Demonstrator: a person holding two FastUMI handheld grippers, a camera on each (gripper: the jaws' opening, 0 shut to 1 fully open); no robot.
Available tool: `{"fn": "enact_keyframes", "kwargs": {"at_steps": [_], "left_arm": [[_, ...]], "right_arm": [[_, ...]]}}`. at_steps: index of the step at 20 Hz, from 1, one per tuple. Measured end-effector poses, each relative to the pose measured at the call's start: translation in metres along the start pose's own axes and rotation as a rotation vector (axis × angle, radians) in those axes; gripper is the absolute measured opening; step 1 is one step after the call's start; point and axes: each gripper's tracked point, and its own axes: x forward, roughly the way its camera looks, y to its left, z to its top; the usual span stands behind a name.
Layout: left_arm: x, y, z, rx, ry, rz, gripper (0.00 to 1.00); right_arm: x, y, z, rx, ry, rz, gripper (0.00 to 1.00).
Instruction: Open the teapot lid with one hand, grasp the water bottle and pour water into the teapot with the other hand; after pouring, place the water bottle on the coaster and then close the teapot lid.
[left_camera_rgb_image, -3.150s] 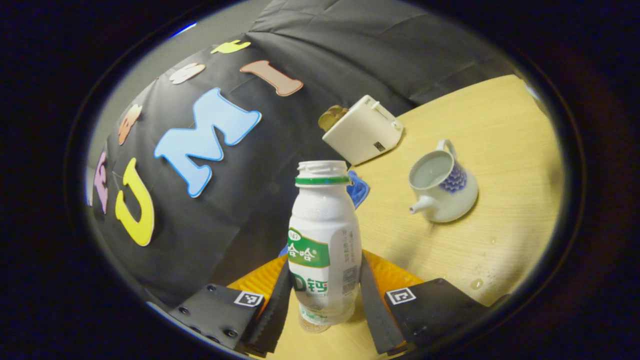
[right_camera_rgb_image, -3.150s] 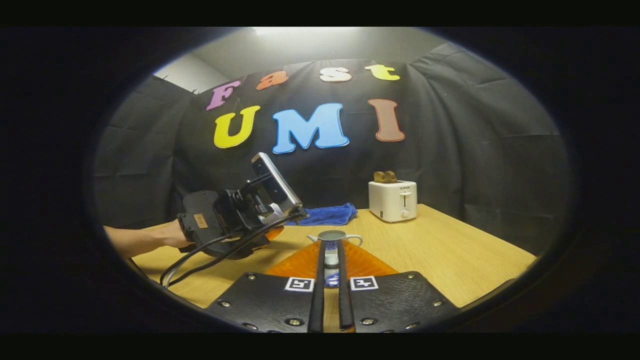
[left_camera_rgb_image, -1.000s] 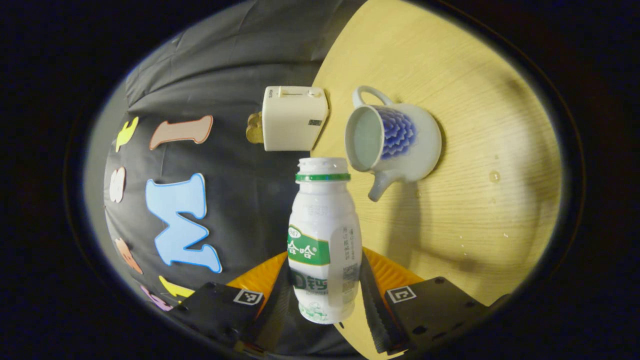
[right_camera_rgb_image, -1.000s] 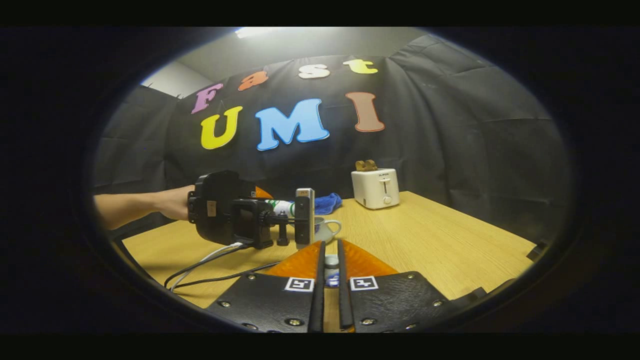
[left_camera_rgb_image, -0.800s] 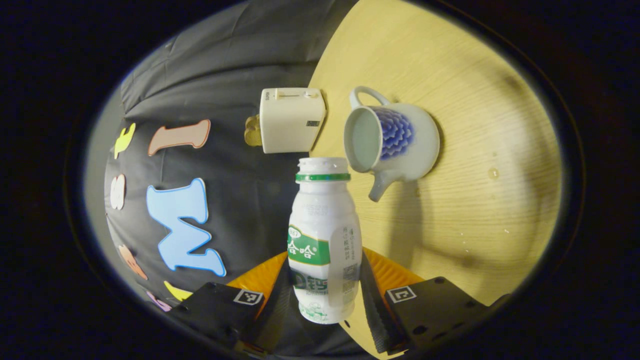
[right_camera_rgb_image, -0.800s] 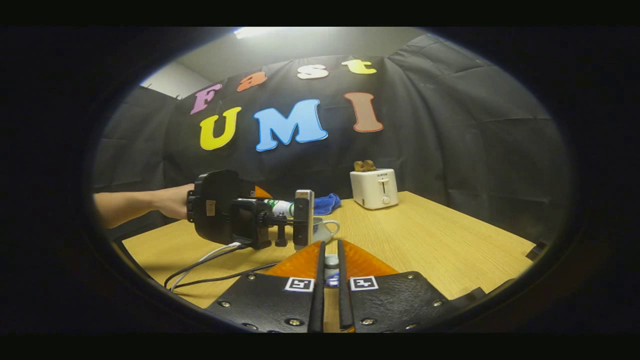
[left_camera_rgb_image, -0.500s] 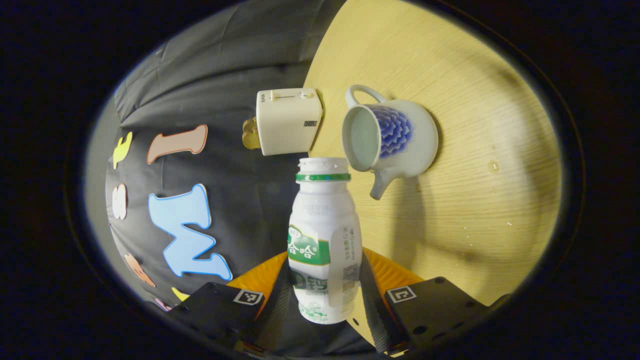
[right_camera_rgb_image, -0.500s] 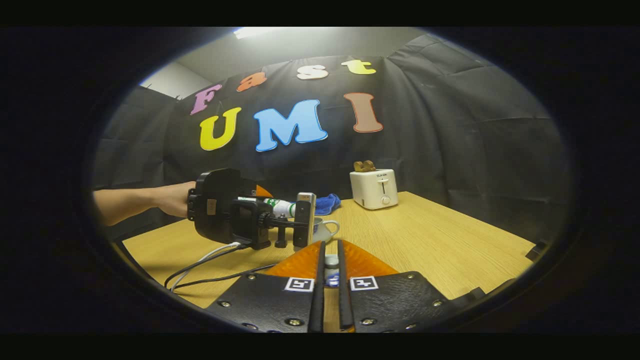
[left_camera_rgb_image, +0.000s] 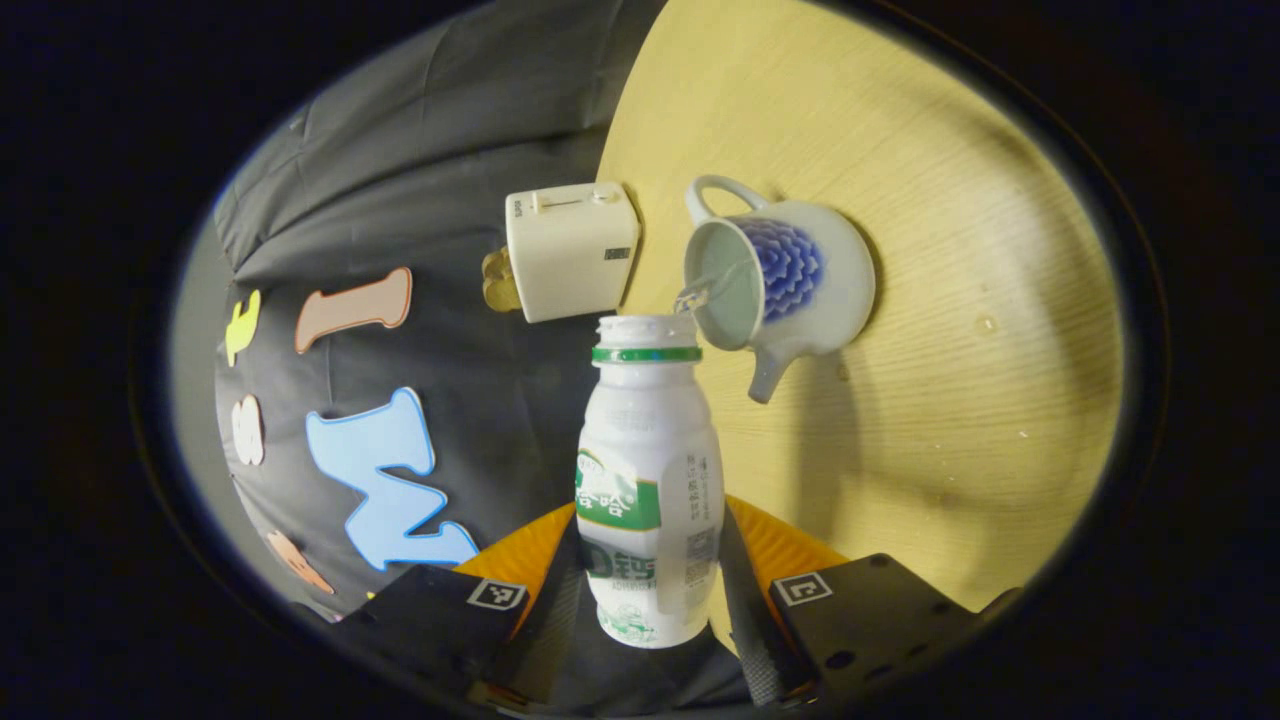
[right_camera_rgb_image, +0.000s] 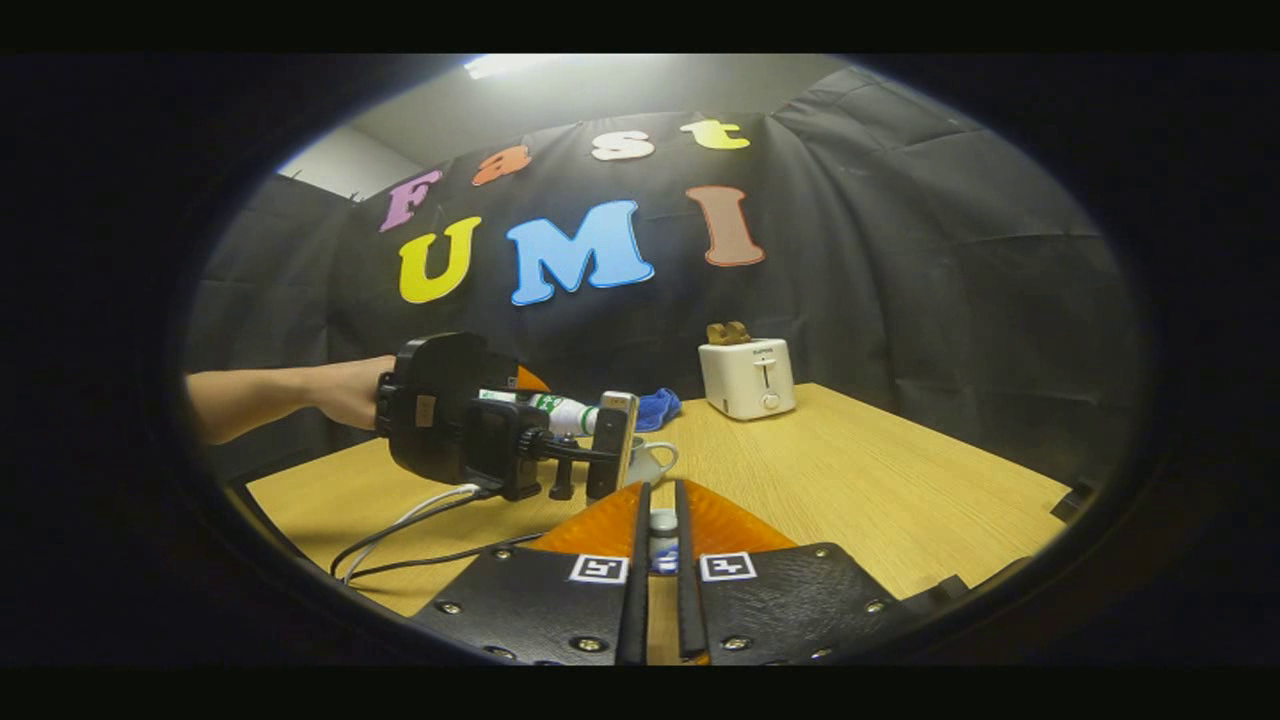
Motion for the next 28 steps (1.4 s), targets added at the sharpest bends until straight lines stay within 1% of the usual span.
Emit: {"fn": "enact_keyframes", "kwargs": {"at_steps": [1,2,3,4,15,18,22,23,25,26,27,28], "left_arm": [[0.001,0.001,-0.001,0.007,0.001,0.0,0.75],[0.0,0.002,-0.001,0.012,0.003,0.002,0.82],[0.0,0.003,-0.002,0.016,0.004,0.003,0.82],[0.0,0.003,-0.002,0.017,0.004,0.004,0.75],[-0.002,0.008,-0.001,0.058,0.011,0.009,0.75],[-0.002,0.012,-0.002,0.082,0.016,0.019,0.75],[-0.001,0.007,-0.003,0.097,0.021,0.007,0.75],[-0.001,0.009,-0.002,0.106,0.025,0.011,0.75],[-0.002,0.011,-0.001,0.117,0.024,0.017,0.75],[-0.003,0.011,-0.001,0.124,0.025,0.019,0.75],[-0.004,0.011,0.0,0.132,0.023,0.023,0.75],[-0.004,0.012,0.001,0.14,0.025,0.026,0.75]], "right_arm": [[-0.001,0.0,0.0,0.0,-0.001,0.0,0.12],[-0.001,0.0,0.002,-0.001,-0.003,0.0,0.12],[-0.001,0.0,0.001,0.0,-0.004,-0.001,0.12],[-0.001,0.0,0.001,0.001,-0.003,0.0,0.12],[-0.003,-0.004,0.0,0.004,-0.001,-0.009,0.12],[-0.003,-0.004,0.0,0.004,-0.003,-0.01,0.12],[-0.004,-0.005,0.0,0.005,-0.003,-0.012,0.12],[-0.004,-0.005,0.0,0.006,-0.002,-0.011,0.0],[-0.004,-0.005,0.0,0.007,-0.002,-0.012,0.0],[-0.005,-0.005,0.0,0.007,-0.002,-0.012,0.12],[-0.005,-0.006,0.0,0.007,0.0,-0.013,0.12],[-0.004,-0.007,-0.001,0.008,0.001,-0.013,0.0]]}}
